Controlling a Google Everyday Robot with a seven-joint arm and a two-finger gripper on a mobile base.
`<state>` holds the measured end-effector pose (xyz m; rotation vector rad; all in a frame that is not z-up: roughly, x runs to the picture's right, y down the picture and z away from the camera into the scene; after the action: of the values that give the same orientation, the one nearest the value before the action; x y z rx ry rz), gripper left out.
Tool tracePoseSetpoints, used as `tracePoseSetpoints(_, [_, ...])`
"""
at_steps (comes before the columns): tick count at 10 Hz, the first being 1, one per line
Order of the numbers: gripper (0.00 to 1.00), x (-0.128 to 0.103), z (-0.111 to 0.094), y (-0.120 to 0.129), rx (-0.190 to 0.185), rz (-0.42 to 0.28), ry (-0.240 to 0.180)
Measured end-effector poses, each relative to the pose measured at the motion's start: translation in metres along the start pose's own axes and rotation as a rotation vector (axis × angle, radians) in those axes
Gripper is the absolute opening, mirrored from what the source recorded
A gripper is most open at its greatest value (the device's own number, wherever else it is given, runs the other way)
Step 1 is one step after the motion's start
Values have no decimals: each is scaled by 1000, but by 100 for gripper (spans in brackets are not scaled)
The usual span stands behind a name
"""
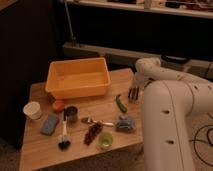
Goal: Wipe table surface with eraser
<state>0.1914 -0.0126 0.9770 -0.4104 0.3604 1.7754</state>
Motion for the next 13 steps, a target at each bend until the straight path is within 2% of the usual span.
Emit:
tracePoseSetpoints(3, [0,-1,8,34,-10,-60,12])
tracePoseSetpoints(5, [0,14,5,41,-17,-105,26])
tracePoseSetpoints(7, [0,39,-3,41,-21,-144,44])
tracePoseSetpoints(9, [0,72,-12,31,-25,-172,66])
tracePoseSetpoints(10, [0,86,-18,18,-25,-173,76])
tracePoseSetpoints(12, [0,96,-23,-10,-13,-147,82])
tracePoseSetpoints(13, [0,92,-23,-24,-1,-112,78])
